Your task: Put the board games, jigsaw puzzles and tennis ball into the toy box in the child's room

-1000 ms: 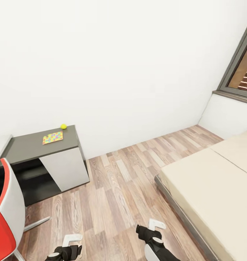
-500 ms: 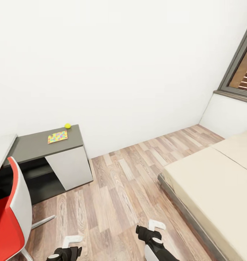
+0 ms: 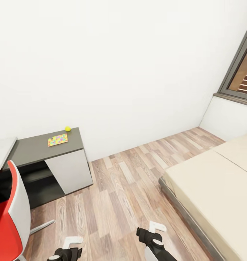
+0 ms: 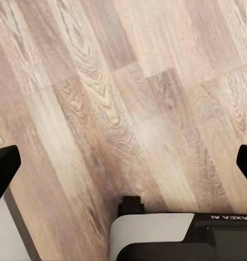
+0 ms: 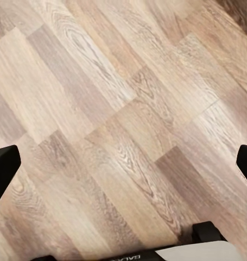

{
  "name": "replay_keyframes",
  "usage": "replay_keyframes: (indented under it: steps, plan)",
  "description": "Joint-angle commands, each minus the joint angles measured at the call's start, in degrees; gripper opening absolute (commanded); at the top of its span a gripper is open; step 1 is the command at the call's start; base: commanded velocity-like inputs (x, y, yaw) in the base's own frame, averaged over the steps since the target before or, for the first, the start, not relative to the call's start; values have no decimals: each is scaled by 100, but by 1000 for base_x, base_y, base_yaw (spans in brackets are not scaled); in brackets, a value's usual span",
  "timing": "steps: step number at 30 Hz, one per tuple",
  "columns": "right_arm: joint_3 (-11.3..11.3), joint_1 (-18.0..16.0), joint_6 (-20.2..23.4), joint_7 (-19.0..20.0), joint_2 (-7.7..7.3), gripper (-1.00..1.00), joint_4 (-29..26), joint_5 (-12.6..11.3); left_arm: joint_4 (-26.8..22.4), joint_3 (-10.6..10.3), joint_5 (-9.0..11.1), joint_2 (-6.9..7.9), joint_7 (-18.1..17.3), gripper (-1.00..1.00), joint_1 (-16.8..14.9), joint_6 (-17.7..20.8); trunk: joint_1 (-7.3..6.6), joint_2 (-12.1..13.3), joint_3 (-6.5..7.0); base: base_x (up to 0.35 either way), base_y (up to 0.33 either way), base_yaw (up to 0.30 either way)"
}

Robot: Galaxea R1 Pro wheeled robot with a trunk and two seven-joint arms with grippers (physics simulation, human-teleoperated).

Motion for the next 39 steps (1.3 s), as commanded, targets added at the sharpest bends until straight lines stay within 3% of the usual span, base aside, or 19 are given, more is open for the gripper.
replay_keyframes:
  steps: [1, 7, 31, 39]
  plan:
    - [35, -5, 28, -49, -5, 100, -8, -23, 1, 19, -99, -3, -21, 100, 0, -17, 5, -10, -1, 165, -174, 0]
    - [38, -5, 27, -49, -5, 100, -4, -22, 47, -36, -202, -13, -23, 100, 29, -78, 5, -10, 54, 52, -65, 0]
    - [40, -5, -316, -40, -5, 100, 211, -40, 193, -52, -246, -40, -18, 100, 44, -237, 5, -10, 274, -127, 11, 52]
    - [31, -5, -318, -37, -8, 100, 216, -48, 201, -52, -532, -41, -10, 100, 44, -242, 5, -10, 339, -57, -10, 86]
